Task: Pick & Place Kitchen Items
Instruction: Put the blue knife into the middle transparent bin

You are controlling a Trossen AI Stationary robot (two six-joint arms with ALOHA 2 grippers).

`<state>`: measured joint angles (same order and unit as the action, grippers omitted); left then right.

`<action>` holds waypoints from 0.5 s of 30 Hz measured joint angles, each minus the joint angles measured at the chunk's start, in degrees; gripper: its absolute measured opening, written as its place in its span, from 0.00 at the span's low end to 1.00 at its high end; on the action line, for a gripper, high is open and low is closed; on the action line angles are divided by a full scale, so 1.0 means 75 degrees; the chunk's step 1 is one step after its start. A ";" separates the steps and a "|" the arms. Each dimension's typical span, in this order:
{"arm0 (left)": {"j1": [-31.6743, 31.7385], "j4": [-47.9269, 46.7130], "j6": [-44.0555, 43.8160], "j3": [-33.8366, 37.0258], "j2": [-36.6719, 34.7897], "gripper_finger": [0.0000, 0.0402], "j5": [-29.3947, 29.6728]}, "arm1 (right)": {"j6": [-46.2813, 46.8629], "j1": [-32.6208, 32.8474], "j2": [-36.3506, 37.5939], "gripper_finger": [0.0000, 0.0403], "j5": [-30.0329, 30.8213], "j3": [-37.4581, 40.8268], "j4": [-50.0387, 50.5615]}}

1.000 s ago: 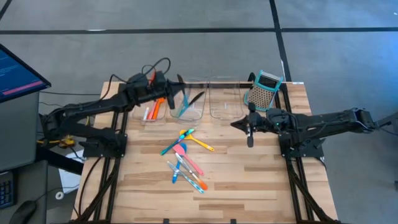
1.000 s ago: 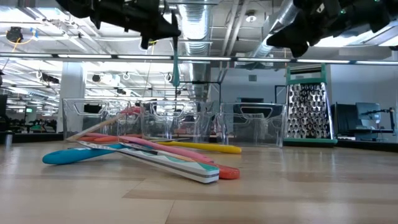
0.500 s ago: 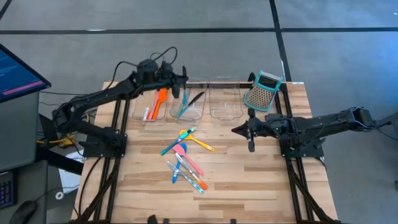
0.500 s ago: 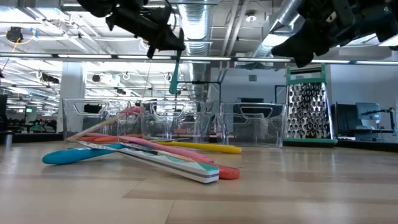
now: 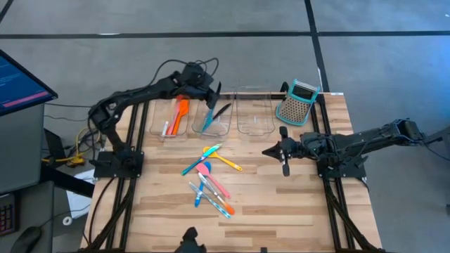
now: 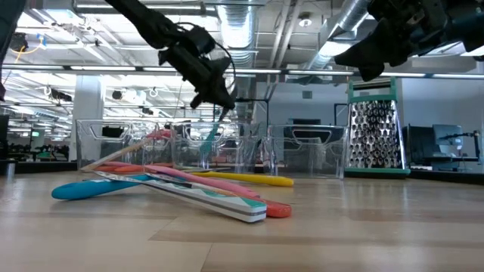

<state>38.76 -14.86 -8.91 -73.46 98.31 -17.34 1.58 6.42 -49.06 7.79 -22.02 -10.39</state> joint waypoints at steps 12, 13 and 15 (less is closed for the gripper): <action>-0.0006 -0.0973 0.0147 -0.0593 0.1198 0.00 -0.0054 | -0.0006 -0.0006 0.0000 0.00 0.0035 -0.0003 -0.0003; -0.0006 -0.0975 0.0145 -0.0604 0.1280 0.00 -0.0062 | -0.0006 -0.0006 0.0000 0.00 0.0070 -0.0003 -0.0003; 0.0015 -0.0956 0.0141 -0.0622 0.1438 0.00 -0.0064 | -0.0006 0.0000 0.0000 0.00 0.0175 -0.0003 -0.0003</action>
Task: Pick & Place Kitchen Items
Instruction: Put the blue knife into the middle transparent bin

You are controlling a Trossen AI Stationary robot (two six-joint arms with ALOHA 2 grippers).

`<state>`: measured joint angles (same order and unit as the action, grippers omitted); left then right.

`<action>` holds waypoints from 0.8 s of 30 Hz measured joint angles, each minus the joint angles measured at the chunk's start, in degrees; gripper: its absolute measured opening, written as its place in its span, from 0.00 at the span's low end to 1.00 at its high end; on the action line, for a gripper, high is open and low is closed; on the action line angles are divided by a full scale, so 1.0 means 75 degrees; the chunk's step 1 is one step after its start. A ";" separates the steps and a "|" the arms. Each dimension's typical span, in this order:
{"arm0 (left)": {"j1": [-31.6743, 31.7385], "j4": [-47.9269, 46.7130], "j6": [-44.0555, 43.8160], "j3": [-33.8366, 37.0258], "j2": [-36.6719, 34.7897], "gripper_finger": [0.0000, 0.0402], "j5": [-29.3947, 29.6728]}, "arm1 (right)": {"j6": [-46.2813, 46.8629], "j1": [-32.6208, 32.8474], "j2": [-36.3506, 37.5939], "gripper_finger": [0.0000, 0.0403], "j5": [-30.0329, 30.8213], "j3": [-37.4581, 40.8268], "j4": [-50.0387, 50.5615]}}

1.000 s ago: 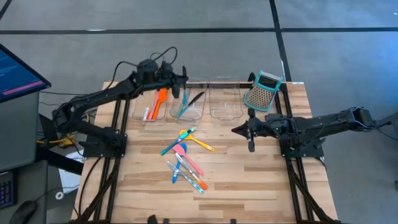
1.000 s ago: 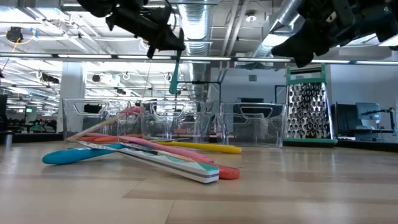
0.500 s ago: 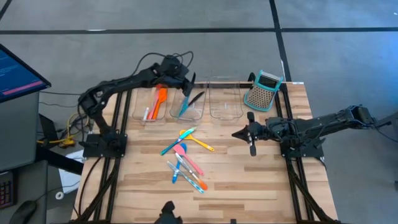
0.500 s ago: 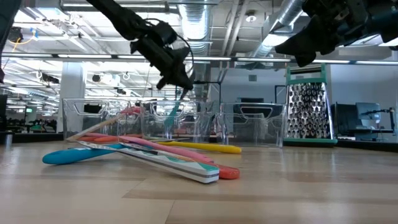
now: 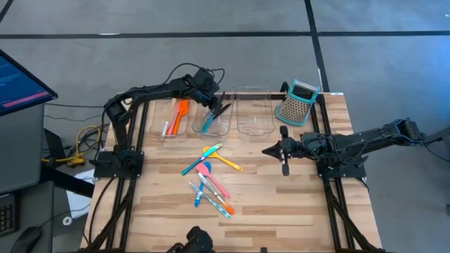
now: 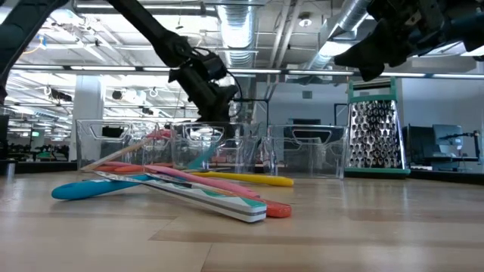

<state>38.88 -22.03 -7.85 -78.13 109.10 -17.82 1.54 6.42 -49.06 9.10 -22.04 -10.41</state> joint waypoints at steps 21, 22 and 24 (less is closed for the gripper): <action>0.0061 0.0284 0.0007 0.0003 0.0627 0.00 0.0768 | -0.0079 -0.0009 0.0000 0.00 0.0207 -0.0003 0.0012; 0.0061 0.0289 0.0002 0.0003 0.0643 0.00 0.0750 | -0.0079 -0.0009 0.0000 0.00 0.0207 -0.0003 0.0012; 0.0055 0.0359 -0.0011 -0.0008 0.0712 0.00 0.0805 | -0.0079 -0.0009 0.0000 0.00 0.0207 -0.0005 0.0012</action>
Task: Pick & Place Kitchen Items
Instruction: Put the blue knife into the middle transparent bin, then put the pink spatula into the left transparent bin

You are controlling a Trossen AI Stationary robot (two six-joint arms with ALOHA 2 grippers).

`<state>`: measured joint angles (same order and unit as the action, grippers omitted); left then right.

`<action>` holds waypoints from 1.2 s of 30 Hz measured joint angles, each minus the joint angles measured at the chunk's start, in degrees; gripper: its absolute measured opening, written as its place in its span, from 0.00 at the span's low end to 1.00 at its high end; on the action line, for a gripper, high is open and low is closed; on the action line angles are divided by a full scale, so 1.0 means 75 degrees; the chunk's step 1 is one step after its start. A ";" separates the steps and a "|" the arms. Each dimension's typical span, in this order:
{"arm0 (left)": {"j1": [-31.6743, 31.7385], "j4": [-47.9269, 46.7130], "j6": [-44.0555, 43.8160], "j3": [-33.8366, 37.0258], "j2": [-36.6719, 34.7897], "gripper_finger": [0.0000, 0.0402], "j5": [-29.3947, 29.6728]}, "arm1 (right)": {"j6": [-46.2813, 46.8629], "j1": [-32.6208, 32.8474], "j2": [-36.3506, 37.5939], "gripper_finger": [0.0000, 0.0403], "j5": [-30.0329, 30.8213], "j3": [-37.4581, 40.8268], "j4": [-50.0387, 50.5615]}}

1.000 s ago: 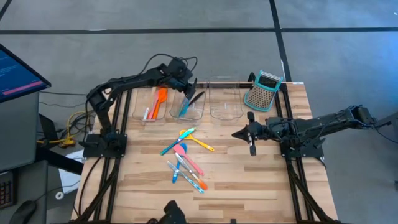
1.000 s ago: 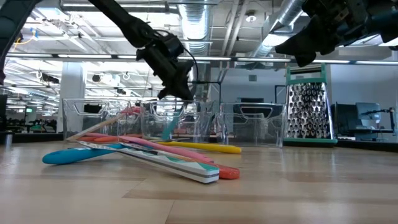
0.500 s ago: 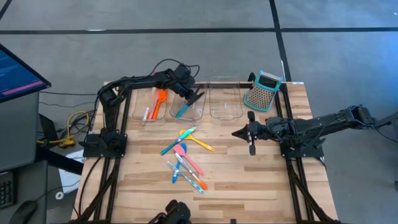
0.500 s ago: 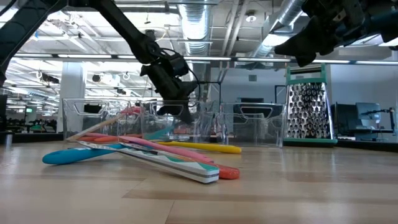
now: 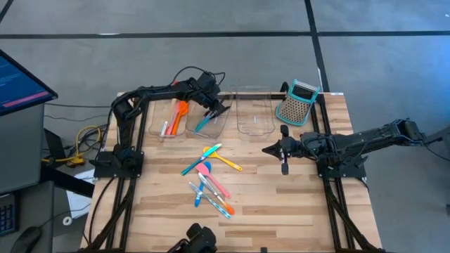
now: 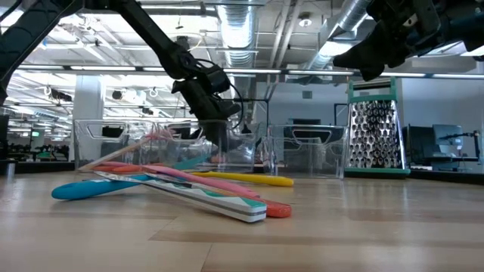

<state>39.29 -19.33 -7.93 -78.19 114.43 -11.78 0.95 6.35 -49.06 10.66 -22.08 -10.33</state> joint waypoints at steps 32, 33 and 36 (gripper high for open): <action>-0.0771 0.0856 0.0950 0.0029 -0.2993 0.03 -0.0091 | 0.0085 0.0001 0.0000 0.00 -0.0010 -0.0004 0.0204; -0.0842 0.0799 0.1087 0.0029 -0.3207 0.01 -0.0091 | 0.0085 0.0005 0.0000 0.00 -0.0010 -0.0004 0.0204; -0.1093 0.0585 0.1556 0.0026 -0.3833 0.01 -0.0088 | 0.0085 0.0009 0.0000 0.00 -0.0012 -0.0004 0.0204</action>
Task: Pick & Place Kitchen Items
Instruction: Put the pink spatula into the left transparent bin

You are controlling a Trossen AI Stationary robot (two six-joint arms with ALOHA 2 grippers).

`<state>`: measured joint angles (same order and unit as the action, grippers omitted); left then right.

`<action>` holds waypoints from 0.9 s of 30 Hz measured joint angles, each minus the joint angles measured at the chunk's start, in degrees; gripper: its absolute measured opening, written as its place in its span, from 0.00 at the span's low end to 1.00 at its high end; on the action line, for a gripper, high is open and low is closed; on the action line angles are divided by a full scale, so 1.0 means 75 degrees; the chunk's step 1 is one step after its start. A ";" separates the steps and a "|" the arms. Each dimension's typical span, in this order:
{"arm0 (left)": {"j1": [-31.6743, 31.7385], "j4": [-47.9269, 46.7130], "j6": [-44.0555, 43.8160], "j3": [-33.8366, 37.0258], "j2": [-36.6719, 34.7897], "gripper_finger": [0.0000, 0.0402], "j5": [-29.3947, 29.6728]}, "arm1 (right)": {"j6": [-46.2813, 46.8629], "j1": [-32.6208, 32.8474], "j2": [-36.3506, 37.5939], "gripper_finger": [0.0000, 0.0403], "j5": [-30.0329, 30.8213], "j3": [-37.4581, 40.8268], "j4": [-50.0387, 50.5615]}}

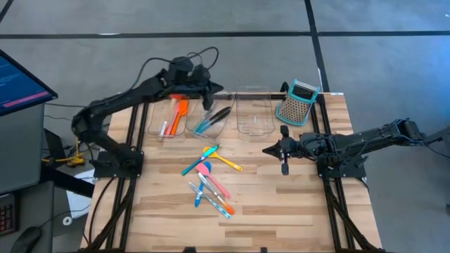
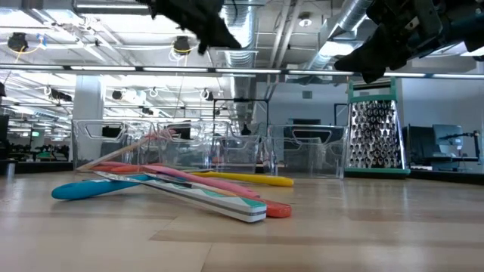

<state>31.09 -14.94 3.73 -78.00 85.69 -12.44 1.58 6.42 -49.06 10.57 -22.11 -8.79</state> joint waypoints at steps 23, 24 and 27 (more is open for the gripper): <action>-0.2192 0.1545 0.0804 0.4910 -0.5221 0.00 0.0077 | -0.0082 0.0143 0.0000 0.00 0.0000 0.0002 -0.0333; -0.2241 0.1564 0.0692 0.5070 -0.5376 0.00 0.0078 | -0.0082 0.0143 0.0000 0.00 -0.0002 0.0003 -0.0364; -0.2387 0.1646 0.0473 0.5460 -0.5684 0.00 0.0083 | -0.0078 0.0143 0.0000 0.00 0.0000 0.0003 -0.0472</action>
<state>13.19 -2.60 7.28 -37.04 43.06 -11.82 1.00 7.49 -49.06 10.57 -22.09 -12.33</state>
